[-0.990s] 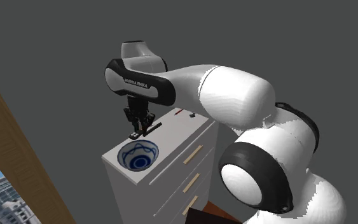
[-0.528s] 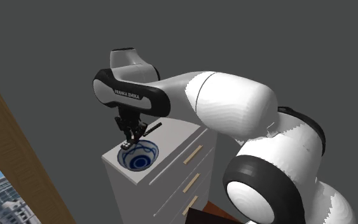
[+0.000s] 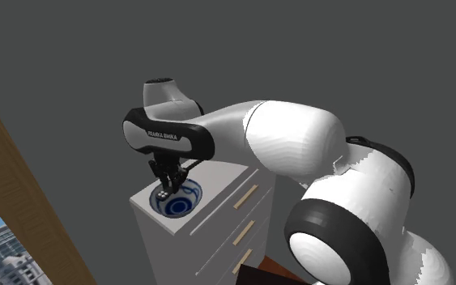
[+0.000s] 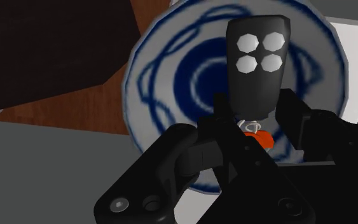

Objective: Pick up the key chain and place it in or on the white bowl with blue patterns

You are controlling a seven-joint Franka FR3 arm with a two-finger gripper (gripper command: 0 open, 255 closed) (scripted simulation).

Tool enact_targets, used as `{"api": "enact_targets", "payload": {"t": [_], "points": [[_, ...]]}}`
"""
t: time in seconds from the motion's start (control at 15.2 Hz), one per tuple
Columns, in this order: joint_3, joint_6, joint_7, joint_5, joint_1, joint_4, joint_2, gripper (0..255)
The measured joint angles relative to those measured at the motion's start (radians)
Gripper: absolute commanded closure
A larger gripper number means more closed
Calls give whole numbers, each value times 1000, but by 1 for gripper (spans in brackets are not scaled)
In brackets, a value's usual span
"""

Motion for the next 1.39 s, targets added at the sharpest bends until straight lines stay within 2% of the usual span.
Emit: {"api": "enact_targets", "payload": {"t": [0.33,0.66,0.73,1.12,1.39], "points": [[4,57,-2,-1,2,-53,5,255],[4,64,-3,0,2,-61,4,255],[4,65,-3,0,2,-61,4,0],[4,65,-3,0,2,-61,4,0],[-4,-35,-1,-2,-3,37,1,0]]}}
